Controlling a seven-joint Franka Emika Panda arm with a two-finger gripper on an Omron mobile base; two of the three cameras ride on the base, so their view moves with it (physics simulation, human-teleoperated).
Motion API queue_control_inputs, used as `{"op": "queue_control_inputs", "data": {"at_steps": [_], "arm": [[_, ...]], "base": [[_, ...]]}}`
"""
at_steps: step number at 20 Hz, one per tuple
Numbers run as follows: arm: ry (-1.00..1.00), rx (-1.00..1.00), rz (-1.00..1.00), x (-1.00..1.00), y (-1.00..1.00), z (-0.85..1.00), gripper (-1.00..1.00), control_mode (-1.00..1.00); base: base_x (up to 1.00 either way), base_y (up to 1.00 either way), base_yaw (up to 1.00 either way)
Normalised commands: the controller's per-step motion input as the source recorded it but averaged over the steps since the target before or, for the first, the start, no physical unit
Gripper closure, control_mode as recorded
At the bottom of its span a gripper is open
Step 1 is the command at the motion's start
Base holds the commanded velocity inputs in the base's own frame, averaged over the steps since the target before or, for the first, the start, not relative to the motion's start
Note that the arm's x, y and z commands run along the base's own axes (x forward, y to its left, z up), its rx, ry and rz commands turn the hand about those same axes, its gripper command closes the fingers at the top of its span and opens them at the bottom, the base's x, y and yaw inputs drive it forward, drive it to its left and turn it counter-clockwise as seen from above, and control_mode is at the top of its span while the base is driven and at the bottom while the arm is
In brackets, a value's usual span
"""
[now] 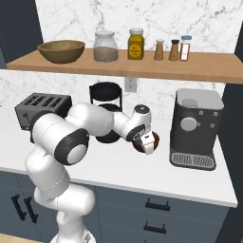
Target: Pick up the bowls on the counter and stack them on top of one another in the open cabinet. Place the smaller bowl on top of the larger bowl.
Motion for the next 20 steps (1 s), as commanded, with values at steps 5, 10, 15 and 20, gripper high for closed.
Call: {"op": "queue_control_inputs", "data": {"at_steps": [5,10,15,20], "arm": [[0.00,0.00,0.00,0.25,-0.16,-0.09,-1.00,-1.00],[0.00,0.00,0.00,0.13,-0.06,-0.25,-1.00,-1.00],[0.00,0.00,0.00,0.00,0.00,-0.19,-1.00,-1.00],[0.00,0.00,0.00,0.00,0.00,-0.20,-1.00,-1.00]], "base": [[0.00,0.00,0.00],[0.00,0.00,0.00],[0.00,0.00,0.00],[0.00,0.00,0.00]]}}
